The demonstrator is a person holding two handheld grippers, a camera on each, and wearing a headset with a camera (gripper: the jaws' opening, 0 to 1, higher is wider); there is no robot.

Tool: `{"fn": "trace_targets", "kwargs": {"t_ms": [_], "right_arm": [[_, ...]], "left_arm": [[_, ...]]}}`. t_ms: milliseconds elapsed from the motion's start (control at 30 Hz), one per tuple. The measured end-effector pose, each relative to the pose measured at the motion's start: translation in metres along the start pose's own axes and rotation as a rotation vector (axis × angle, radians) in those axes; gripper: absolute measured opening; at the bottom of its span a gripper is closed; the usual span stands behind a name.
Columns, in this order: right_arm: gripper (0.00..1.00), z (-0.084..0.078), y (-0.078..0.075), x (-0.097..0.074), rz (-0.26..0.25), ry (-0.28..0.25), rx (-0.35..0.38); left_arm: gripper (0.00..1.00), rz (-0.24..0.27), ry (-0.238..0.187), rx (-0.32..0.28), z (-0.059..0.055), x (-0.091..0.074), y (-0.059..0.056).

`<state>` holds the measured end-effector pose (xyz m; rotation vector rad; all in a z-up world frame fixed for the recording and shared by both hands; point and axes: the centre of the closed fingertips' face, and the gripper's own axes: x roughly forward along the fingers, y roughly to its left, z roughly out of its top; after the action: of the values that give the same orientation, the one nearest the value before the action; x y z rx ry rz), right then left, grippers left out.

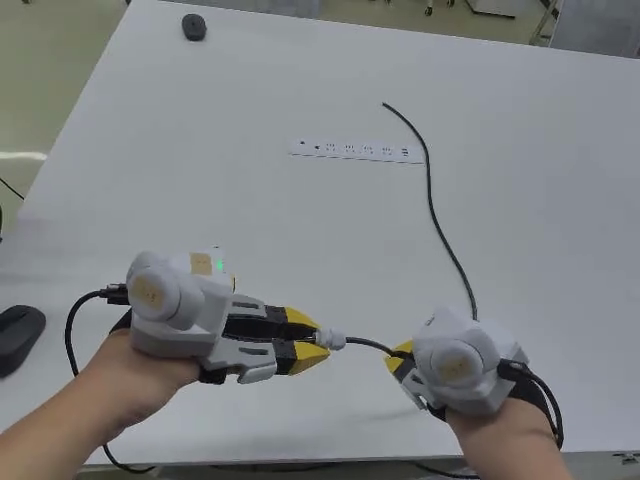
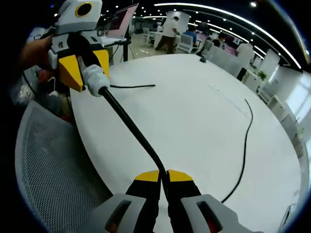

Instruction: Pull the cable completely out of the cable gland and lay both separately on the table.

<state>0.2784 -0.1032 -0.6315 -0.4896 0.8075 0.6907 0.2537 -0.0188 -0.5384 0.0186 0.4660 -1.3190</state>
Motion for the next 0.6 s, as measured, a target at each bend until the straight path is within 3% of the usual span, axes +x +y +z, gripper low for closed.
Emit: {"fn": "trace_targets", "kwargs": {"t_ms": [167,333,433,533,600], "right_arm": [[0.0,-0.001,0.003,0.0,0.006,-0.001,-0.004],[0.0,0.0,0.007,-0.001,0.038,-0.013,0.062],[0.01,-0.001,0.006,-0.005,0.036,-0.013,0.061],[0.05,0.004,0.005,-0.016,0.022,-0.035,0.048],[0.14,0.021,0.009,-0.025,0.027,-0.103,0.05]], "left_arm": [[0.15,0.0,0.003,-0.002,-0.002,0.0,0.001],[0.15,0.006,-0.004,-0.003,-0.001,-0.001,0.004],[0.15,0.015,0.003,0.002,-0.002,-0.003,0.007],[0.15,0.018,-0.006,-0.007,-0.001,-0.005,0.01],[0.15,0.017,-0.004,-0.006,-0.001,-0.006,0.01]]}}
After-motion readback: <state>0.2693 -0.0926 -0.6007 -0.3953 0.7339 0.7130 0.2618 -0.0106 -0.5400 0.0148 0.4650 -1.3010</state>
